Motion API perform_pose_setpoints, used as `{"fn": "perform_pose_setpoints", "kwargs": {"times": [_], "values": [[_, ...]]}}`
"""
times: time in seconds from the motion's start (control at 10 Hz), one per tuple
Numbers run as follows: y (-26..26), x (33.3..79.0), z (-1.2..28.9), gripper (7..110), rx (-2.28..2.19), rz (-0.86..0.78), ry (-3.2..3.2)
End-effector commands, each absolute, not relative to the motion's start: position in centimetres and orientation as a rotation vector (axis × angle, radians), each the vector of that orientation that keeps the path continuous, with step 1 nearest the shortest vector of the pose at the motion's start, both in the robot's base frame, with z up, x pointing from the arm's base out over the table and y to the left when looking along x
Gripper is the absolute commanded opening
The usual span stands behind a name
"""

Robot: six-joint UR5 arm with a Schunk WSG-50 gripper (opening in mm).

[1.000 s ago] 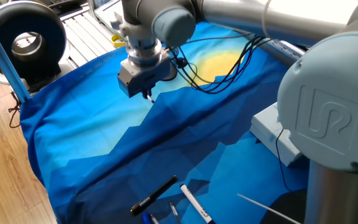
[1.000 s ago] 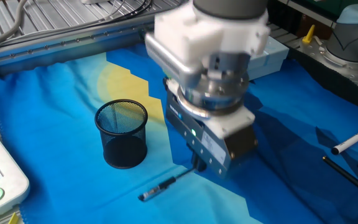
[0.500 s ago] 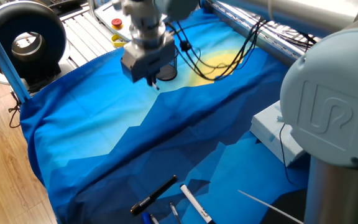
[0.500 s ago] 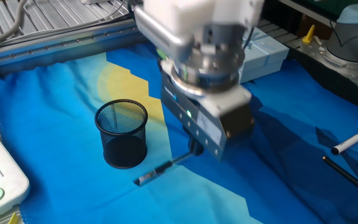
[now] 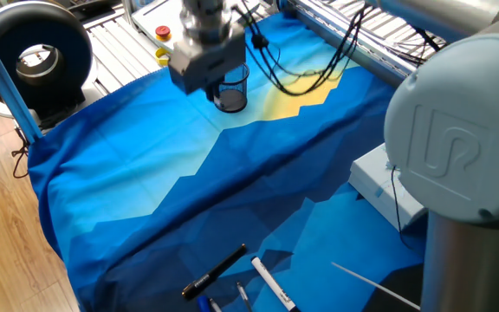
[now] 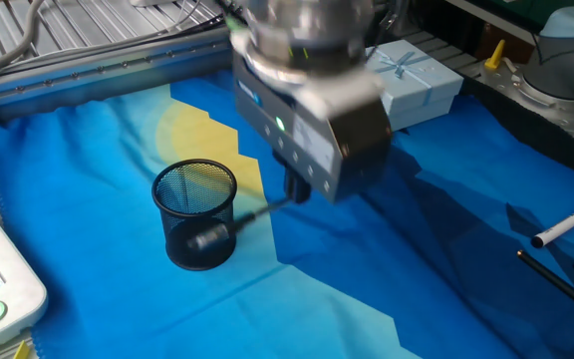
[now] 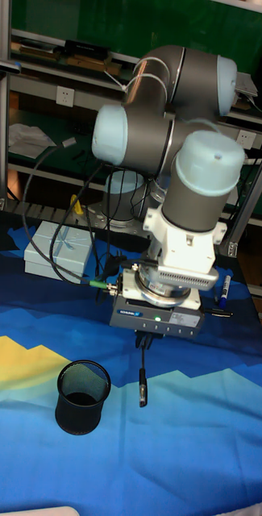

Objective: Put the pen into the pen holder

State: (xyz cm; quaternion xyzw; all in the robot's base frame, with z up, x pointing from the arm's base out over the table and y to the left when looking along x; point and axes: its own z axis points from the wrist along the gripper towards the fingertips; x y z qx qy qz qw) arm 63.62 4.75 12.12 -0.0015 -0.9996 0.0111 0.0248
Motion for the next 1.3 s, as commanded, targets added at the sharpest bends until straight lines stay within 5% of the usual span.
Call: {"fn": "perform_pose_setpoints", "kwargs": {"times": [0.0,1.2], "values": [[4.0,64.3,15.9,7,-0.01,0.015,-3.074],[3.8,65.0,17.3,7,0.024,0.0,-3.083]]}}
